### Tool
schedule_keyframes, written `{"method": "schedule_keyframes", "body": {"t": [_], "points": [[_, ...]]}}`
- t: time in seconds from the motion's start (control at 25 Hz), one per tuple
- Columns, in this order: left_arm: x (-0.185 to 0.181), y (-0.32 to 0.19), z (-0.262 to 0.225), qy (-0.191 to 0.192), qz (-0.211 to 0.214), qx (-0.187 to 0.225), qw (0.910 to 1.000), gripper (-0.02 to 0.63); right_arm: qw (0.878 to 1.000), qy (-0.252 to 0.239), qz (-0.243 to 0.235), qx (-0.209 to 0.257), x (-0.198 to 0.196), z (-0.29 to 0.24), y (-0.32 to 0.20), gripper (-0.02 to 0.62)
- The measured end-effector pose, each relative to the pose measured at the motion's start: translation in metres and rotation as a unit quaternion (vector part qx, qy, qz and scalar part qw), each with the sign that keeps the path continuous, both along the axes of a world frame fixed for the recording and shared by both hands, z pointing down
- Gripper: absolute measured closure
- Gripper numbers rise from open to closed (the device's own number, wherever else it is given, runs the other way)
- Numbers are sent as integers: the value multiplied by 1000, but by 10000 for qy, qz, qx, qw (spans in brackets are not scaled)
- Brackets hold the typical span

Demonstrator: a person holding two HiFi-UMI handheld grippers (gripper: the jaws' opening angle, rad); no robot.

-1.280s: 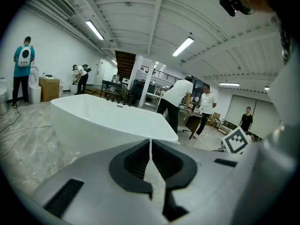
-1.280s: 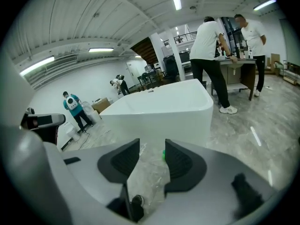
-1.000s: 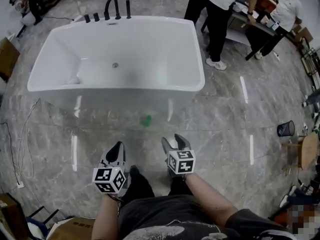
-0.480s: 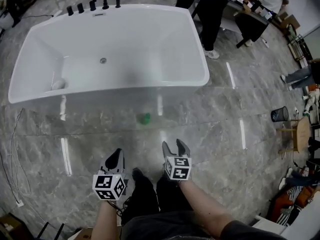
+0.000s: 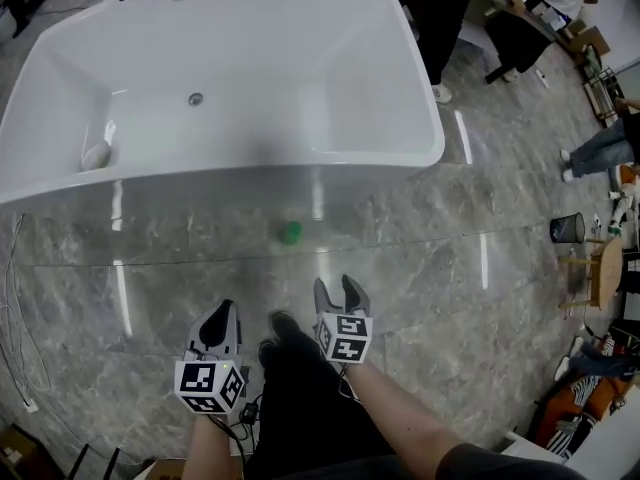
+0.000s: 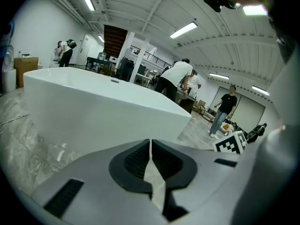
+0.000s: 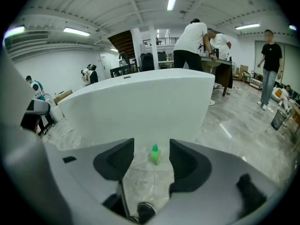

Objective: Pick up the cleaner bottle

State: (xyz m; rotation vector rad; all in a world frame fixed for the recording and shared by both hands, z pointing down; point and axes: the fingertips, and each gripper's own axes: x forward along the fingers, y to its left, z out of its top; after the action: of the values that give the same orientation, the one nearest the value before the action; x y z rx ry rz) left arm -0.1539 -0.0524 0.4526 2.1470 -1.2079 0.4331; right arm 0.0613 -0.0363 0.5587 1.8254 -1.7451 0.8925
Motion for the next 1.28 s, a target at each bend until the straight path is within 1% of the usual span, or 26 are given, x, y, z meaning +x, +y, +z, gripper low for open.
{"method": "schedule_keyframes", "body": {"t": [0.16, 0.32, 0.48, 0.56, 0.64, 0.8, 0.96, 1.08, 1.2, 1.28], "points": [[-5, -16, 46, -140, -164, -108, 9997, 581, 9998, -131, -119, -63, -11, 49, -22, 348], [-4, -25, 89, -198, -225, -216, 9993, 580, 9998, -94, -135, -113, -12, 89, -35, 348], [0, -32, 118, -96, -198, -240, 9995, 580, 9998, -141, -22, -103, -9, 125, -41, 348], [-3, -35, 132, -23, -206, -242, 9995, 581, 9999, -139, -41, -44, -11, 141, -46, 348], [-7, -33, 147, -10, -117, -211, 9997, 580, 9998, -142, -122, 2, -16, 158, -49, 348], [-18, -30, 180, -47, 104, -62, 9999, 580, 9994, -112, -329, 46, -28, 191, -50, 345], [-32, -47, 216, -70, 120, 220, 9997, 580, 9987, 29, -483, 187, -32, 230, -62, 341], [-41, -64, 243, -14, 30, 389, 9992, 580, 9986, 171, -433, 266, -31, 261, -68, 337], [-45, -75, 267, 14, 70, 615, 9981, 580, 9982, 317, -322, 397, -30, 288, -71, 337], [-45, -84, 281, 41, 71, 740, 9972, 580, 9983, 316, -246, 424, -28, 309, -77, 337]]}}
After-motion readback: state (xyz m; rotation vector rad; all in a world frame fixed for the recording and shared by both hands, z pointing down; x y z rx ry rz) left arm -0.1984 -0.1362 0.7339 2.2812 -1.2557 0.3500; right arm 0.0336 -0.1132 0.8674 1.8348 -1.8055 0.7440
